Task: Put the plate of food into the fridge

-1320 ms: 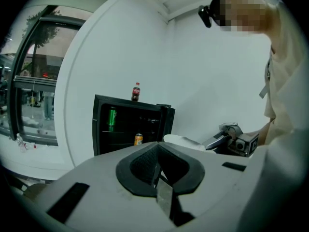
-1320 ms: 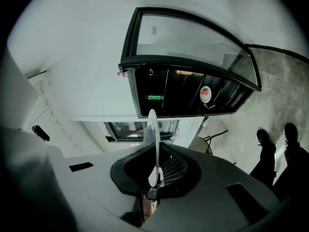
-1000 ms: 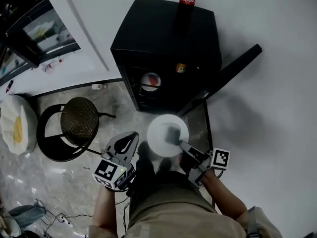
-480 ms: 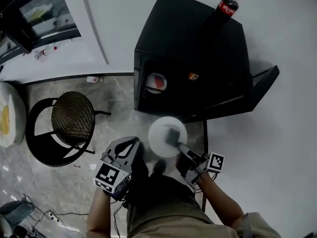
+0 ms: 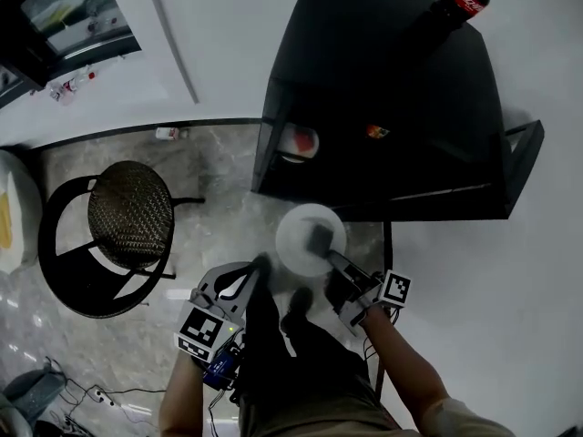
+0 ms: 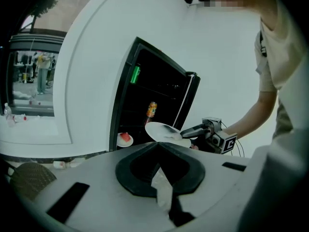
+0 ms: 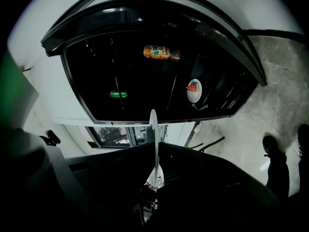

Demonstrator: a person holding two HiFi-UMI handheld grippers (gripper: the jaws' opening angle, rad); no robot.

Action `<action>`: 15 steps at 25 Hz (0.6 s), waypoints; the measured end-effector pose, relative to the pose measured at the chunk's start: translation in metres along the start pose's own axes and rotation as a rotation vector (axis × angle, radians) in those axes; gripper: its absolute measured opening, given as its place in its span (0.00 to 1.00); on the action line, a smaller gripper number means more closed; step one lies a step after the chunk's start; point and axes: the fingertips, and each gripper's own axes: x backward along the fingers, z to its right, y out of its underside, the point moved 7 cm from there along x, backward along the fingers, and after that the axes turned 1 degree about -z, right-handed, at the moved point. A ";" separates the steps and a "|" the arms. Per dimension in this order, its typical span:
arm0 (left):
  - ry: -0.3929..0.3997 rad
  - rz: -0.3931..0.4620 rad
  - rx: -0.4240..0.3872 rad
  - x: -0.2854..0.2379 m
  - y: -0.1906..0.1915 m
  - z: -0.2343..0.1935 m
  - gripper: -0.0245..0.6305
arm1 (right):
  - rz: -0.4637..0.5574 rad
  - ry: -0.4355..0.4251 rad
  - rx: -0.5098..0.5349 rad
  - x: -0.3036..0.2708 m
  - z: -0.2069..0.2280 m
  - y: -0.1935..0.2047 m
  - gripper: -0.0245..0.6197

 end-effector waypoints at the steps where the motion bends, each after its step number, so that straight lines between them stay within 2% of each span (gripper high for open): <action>1: 0.008 -0.007 0.003 -0.006 0.005 -0.002 0.05 | 0.002 0.005 -0.001 -0.003 0.007 -0.002 0.08; 10: 0.082 -0.078 0.015 -0.066 0.052 -0.008 0.05 | 0.010 0.025 -0.015 -0.025 0.071 -0.026 0.08; 15: 0.133 -0.087 0.085 -0.091 0.078 -0.007 0.05 | -0.017 0.051 0.001 -0.038 0.101 -0.041 0.08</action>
